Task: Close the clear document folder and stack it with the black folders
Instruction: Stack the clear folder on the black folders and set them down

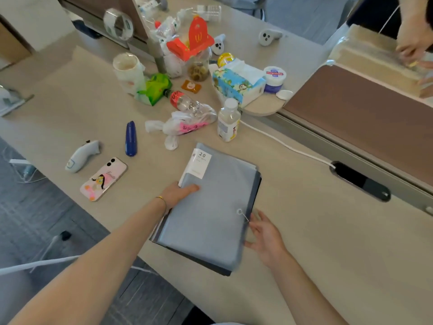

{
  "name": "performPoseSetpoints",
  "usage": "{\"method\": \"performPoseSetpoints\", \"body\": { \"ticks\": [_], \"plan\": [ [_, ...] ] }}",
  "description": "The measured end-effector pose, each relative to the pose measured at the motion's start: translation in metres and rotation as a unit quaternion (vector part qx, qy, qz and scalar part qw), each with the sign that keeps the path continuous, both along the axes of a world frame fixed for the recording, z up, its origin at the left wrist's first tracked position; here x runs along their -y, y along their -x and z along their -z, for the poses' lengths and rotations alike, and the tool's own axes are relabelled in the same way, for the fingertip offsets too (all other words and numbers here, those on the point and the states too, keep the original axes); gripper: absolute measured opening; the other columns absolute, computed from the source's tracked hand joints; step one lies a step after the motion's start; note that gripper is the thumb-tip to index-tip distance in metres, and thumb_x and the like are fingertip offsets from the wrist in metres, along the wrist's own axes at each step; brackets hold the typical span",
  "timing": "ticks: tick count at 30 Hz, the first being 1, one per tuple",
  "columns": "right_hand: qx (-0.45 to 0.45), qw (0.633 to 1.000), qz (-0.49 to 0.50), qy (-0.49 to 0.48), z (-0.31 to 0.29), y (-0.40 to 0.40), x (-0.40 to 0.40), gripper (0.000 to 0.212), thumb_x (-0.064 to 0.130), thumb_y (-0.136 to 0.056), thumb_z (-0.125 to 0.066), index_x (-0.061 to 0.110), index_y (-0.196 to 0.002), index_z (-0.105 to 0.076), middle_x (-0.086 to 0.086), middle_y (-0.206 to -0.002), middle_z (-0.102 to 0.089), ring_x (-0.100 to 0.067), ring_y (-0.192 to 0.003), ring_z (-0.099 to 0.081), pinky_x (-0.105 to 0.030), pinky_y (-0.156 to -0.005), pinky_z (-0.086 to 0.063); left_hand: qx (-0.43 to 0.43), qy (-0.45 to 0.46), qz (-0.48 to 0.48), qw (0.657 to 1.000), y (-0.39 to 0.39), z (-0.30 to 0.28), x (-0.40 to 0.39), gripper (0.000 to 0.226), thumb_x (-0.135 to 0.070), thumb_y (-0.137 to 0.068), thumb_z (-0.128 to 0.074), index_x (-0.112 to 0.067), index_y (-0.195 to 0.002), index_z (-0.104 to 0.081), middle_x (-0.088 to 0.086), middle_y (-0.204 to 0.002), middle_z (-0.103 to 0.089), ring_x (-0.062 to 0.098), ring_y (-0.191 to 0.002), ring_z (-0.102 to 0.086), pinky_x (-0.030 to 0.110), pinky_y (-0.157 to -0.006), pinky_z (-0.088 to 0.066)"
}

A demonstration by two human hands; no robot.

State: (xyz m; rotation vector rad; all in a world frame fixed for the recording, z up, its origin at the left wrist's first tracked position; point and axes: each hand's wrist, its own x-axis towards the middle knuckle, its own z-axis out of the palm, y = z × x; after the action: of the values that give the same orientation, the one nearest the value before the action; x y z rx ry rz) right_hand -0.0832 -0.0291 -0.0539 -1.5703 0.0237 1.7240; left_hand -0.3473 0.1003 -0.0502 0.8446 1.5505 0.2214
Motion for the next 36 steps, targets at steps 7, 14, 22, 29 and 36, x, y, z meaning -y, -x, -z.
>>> {"method": "performPoseSetpoints", "body": {
  "ticks": [7, 14, 22, 29, 36],
  "plan": [
    [0.042, 0.998, -0.037, 0.009, -0.004, -0.059, 0.016, 0.074, 0.002, -0.09, -0.056, 0.025, -0.155, -0.028, 0.002, -0.132, -0.062, -0.019, -0.122, -0.058, -0.05, -0.102, -0.044, -0.05, -0.101, -0.02, 0.993, -0.071, -0.045, 0.035, 0.068, -0.033, -0.05, -0.079, -0.015, -0.112, -0.056, 0.006, -0.097, -0.07, 0.023, -0.082, -0.068, 0.034, -0.069, -0.054],
    [0.108, 0.984, 0.032, -0.135, -0.062, -0.106, 0.002, 0.052, -0.019, -0.063, -0.057, 0.01, -0.105, -0.063, -0.002, -0.094, -0.074, -0.026, -0.093, -0.068, -0.033, -0.07, -0.054, 0.047, -0.295, 0.022, 0.954, -0.116, -0.094, 0.071, 0.05, -0.018, -0.064, -0.074, -0.027, -0.109, -0.054, -0.003, -0.099, -0.064, 0.01, -0.082, -0.061, 0.025, -0.068, -0.05],
    [0.285, 0.92, 0.078, -0.259, -0.085, -0.117, -0.003, 0.05, -0.007, -0.054, -0.057, 0.004, -0.101, -0.067, 0.004, -0.085, -0.071, 0.0, -0.074, -0.066, -0.017, -0.065, -0.052, -0.002, -0.317, 0.065, 0.946, -0.134, -0.053, 0.092, 0.008, -0.004, -0.087, -0.078, -0.009, -0.092, -0.079, -0.004, -0.097, -0.076, -0.02, -0.083, -0.062, 0.005, -0.079, -0.042],
    [0.277, 0.925, 0.08, -0.248, -0.076, -0.122, -0.012, 0.052, -0.003, -0.053, -0.055, 0.006, -0.103, -0.067, -0.003, -0.09, -0.068, -0.011, -0.081, -0.062, -0.024, -0.071, -0.051, 0.033, -0.301, 0.03, 0.953, -0.146, -0.051, 0.078, 0.025, 0.006, -0.082, -0.079, -0.017, -0.092, -0.073, -0.023, -0.084, -0.074, -0.019, -0.081, -0.064, 0.003, -0.073, -0.046],
    [0.254, 0.939, 0.08, -0.219, -0.08, -0.125, -0.023, 0.046, -0.003, -0.054, -0.049, 0.01, -0.096, -0.062, -0.004, -0.087, -0.065, -0.019, -0.08, -0.058, -0.032, -0.069, -0.045, 0.059, -0.315, 0.049, 0.946, -0.149, -0.054, 0.06, 0.046, 0.003, -0.087, -0.074, -0.02, -0.126, -0.063, -0.015, -0.118, -0.069, -0.011, -0.106, -0.064, 0.01, -0.087, -0.051]
  ]
}}
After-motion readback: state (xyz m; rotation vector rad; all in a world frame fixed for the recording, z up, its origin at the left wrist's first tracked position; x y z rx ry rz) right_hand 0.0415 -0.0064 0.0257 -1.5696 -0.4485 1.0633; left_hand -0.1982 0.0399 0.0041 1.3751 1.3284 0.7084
